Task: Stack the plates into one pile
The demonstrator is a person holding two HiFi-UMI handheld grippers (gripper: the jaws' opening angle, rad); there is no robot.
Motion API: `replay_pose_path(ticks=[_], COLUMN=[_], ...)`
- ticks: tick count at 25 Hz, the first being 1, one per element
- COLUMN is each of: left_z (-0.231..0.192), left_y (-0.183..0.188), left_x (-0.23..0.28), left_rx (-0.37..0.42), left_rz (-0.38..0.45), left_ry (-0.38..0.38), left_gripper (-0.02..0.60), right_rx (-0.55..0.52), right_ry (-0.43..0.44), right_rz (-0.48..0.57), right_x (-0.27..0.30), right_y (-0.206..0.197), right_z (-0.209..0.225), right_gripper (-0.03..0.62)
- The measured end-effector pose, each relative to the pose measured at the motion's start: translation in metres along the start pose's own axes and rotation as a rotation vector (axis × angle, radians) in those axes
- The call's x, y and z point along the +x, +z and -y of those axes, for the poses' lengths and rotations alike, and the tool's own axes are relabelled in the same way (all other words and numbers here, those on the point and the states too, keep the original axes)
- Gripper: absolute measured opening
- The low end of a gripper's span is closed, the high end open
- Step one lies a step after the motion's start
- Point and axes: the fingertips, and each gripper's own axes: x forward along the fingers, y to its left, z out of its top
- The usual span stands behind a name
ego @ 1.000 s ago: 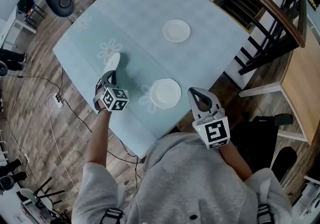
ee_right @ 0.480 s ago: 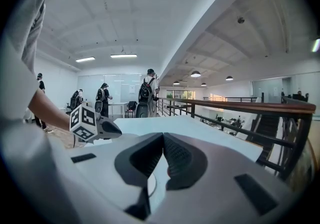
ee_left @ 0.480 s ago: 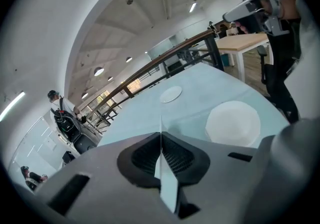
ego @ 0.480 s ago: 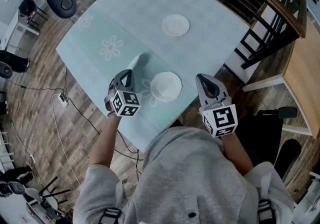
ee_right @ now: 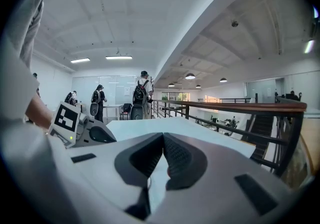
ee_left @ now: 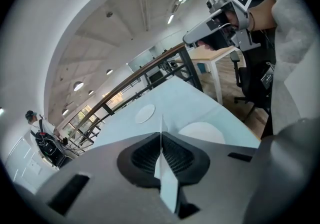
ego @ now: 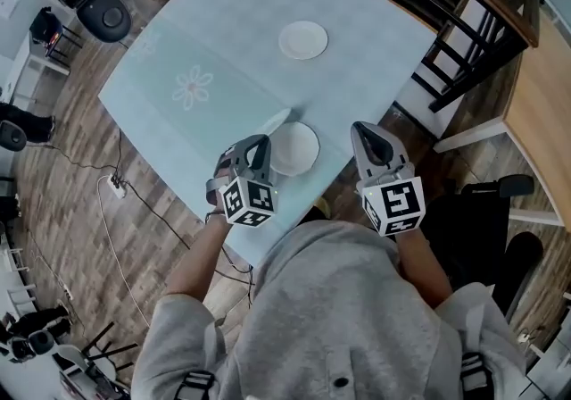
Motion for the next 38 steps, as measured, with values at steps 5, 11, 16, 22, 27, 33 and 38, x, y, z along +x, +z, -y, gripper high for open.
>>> replay_pose_path(ticks=[5, 11, 16, 22, 27, 33, 38], left_z=[0.036, 0.074, 0.107, 0.135, 0.15, 0.166, 0.144], left_y=[0.005, 0.0, -0.005, -0.01, -0.022, -0.034, -0.014], left_x=[0.005, 0.014, 0.025, 0.04, 0.051, 0.051, 0.047], left_rx=[0.036, 0.036, 0.036, 0.03, -0.003, -0.175, -0.403], left_rz=[-0.015, -0.047, -0.076, -0.102, -0.138, -0.171, -0.03], left_ry=[-0.078, -0.182, -0.274, -0.344, -0.411, -0.468, -0.372], left_gripper=[0.028, 0.028, 0.029, 0.031, 0.038, 0.044, 0.121], right_rx=[0.014, 0.008, 0.017, 0.063, 0.07, 0.059, 0.031], right_ry=[-0.013, -0.03, -0.051, -0.055, -0.067, -0.076, -0.079], right_rz=[-0.01, -0.027, -0.033, -0.041, -0.047, -0.081, -0.095], right_x=[-0.007, -0.01, -0.015, -0.019, -0.02, -0.026, -0.026], right_y=[-0.009, -0.016, -0.018, -0.023, -0.02, -0.027, -0.032], right_z=[0.003, 0.008, 0.015, 0.018, 0.028, 0.039, 0.051], right_gripper=[0.026, 0.026, 0.026, 0.026, 0.026, 0.026, 0.026])
